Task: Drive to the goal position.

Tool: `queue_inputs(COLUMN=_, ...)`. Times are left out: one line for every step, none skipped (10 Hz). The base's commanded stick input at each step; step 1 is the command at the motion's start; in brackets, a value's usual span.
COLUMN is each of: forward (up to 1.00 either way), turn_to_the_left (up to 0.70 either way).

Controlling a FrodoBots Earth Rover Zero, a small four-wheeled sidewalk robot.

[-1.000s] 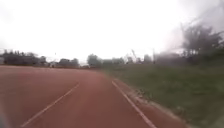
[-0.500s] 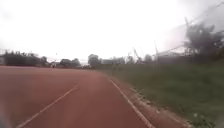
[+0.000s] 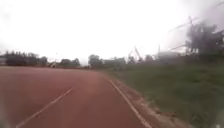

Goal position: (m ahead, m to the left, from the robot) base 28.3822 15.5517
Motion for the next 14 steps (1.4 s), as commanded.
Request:
queue_inputs(forward=0.70, turn_to_the_left=0.00)
queue_inputs(forward=0.70, turn_to_the_left=0.00)
queue_inputs(forward=0.70, turn_to_the_left=0.00)
queue_inputs(forward=0.70, turn_to_the_left=0.07)
queue_inputs(forward=0.70, turn_to_the_left=0.02)
queue_inputs(forward=0.70, turn_to_the_left=0.31)
queue_inputs(forward=0.70, turn_to_the_left=0.26)
queue_inputs(forward=0.70, turn_to_the_left=0.21)
queue_inputs(forward=0.70, turn_to_the_left=0.16)
queue_inputs(forward=0.70, turn_to_the_left=0.16)
queue_inputs(forward=0.70, turn_to_the_left=0.15)
queue_inputs(forward=0.70, turn_to_the_left=0.12)
queue_inputs(forward=0.70, turn_to_the_left=0.06)
queue_inputs(forward=0.70, turn_to_the_left=0.08)
